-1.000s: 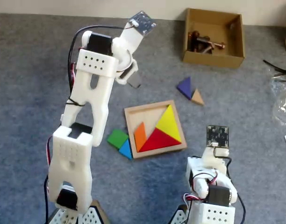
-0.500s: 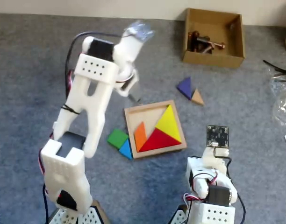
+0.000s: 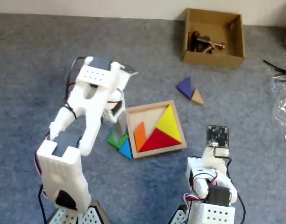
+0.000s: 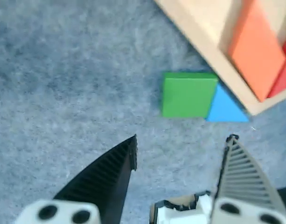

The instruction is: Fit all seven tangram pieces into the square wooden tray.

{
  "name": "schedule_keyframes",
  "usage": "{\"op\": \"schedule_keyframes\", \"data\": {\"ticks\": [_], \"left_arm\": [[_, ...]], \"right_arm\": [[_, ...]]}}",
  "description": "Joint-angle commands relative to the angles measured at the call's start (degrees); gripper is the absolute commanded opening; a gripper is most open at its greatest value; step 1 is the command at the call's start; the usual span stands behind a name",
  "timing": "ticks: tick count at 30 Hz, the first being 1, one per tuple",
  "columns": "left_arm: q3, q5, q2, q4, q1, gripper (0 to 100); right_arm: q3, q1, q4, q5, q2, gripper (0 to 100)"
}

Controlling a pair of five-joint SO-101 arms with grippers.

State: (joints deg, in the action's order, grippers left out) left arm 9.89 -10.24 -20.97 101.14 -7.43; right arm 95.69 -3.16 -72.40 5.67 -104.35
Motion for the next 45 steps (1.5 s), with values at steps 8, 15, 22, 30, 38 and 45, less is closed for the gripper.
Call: {"op": "schedule_keyframes", "data": {"ticks": [8, 15, 22, 30, 38, 45], "left_arm": [[-6.29, -10.73, 4.09, -1.93, 1.8, 28], [-9.01, -14.07, 4.09, -6.07, 0.48, 28], [-9.36, -13.8, 4.09, -6.86, -2.59, 28], [-9.54, -10.64, 4.09, -6.68, -3.12, 28], [-12.44, -10.46, 4.26, -7.03, -6.11, 28], [-18.68, -7.3, 11.12, -11.69, -6.2, 28]], "right_arm": [[6.55, 0.92, 0.92, -0.62, -0.84, 0.5], [6.55, 0.92, 0.92, -0.62, -0.84, 0.5], [6.55, 0.92, 0.92, -0.62, -0.84, 0.5], [6.55, 0.92, 0.92, -0.62, -0.84, 0.5], [6.55, 0.92, 0.92, -0.62, -0.84, 0.5], [6.55, 0.92, 0.92, -0.62, -0.84, 0.5]]}}
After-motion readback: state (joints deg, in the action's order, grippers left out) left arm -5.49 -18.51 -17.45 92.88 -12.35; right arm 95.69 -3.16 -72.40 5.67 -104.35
